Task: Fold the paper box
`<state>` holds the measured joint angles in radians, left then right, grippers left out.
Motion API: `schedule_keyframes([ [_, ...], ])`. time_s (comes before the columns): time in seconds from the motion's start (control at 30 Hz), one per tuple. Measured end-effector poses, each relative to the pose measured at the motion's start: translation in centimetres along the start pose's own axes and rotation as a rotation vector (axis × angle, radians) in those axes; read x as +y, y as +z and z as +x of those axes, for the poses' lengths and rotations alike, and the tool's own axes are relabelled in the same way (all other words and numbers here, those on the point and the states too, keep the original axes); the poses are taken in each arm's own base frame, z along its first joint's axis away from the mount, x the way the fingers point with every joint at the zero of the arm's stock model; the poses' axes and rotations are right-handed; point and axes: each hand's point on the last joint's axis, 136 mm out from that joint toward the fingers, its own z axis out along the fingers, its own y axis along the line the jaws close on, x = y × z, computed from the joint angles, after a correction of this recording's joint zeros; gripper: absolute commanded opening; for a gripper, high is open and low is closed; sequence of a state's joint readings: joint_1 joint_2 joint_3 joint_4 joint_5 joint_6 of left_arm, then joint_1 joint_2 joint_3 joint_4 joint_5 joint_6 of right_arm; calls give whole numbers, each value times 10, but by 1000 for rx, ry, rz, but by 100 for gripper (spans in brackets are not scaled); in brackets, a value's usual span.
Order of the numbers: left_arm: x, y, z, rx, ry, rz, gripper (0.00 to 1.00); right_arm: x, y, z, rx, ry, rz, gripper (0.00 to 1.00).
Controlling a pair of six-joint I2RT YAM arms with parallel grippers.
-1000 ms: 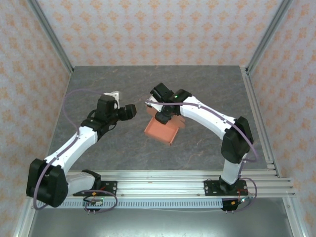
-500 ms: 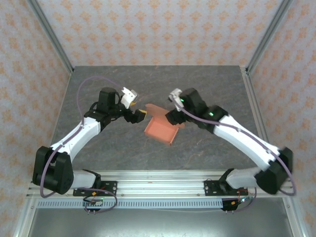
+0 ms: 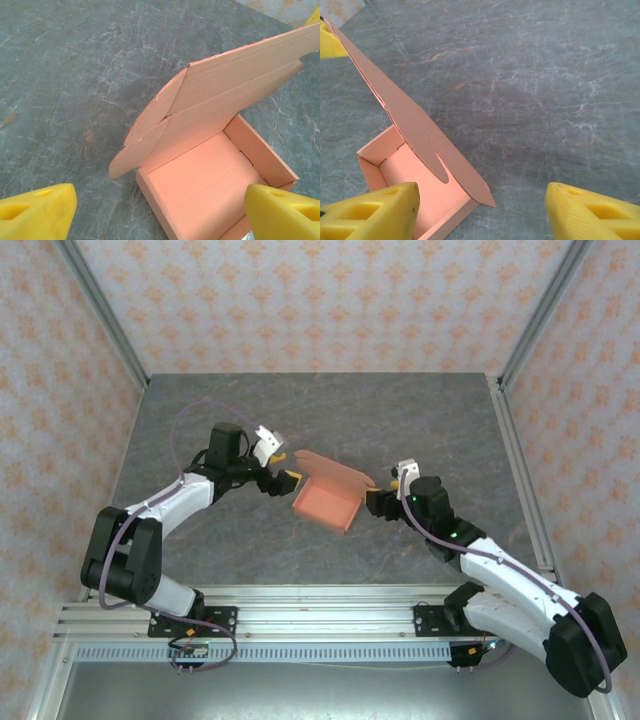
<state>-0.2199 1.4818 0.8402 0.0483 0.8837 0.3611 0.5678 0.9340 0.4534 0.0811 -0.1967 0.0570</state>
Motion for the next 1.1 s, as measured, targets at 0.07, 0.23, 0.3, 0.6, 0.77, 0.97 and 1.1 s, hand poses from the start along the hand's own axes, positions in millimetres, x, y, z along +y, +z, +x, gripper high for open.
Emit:
schedule_keyframes([
  [0.07,0,0,-2,-11,9,0,85,3,6,3,3,6,-24,64],
  [0.23,1,6,-1,-10,-13,25,77,10,18,3,5,9,-66,60],
  [0.3,1,10,3,-2,-34,38,74,11,23,6,17,5,-72,57],
  [0.6,-2,2,0,-49,-128,9,75,19,38,10,59,-35,-112,24],
  [0.77,-4,-16,10,-123,-186,-90,77,24,39,5,60,-107,-138,2],
  [0.97,0,-27,34,-165,-288,-196,79,38,47,-6,111,-228,-207,0],
  [1.1,-1,-35,43,-199,-323,-234,79,52,43,-9,129,-309,-292,0],
])
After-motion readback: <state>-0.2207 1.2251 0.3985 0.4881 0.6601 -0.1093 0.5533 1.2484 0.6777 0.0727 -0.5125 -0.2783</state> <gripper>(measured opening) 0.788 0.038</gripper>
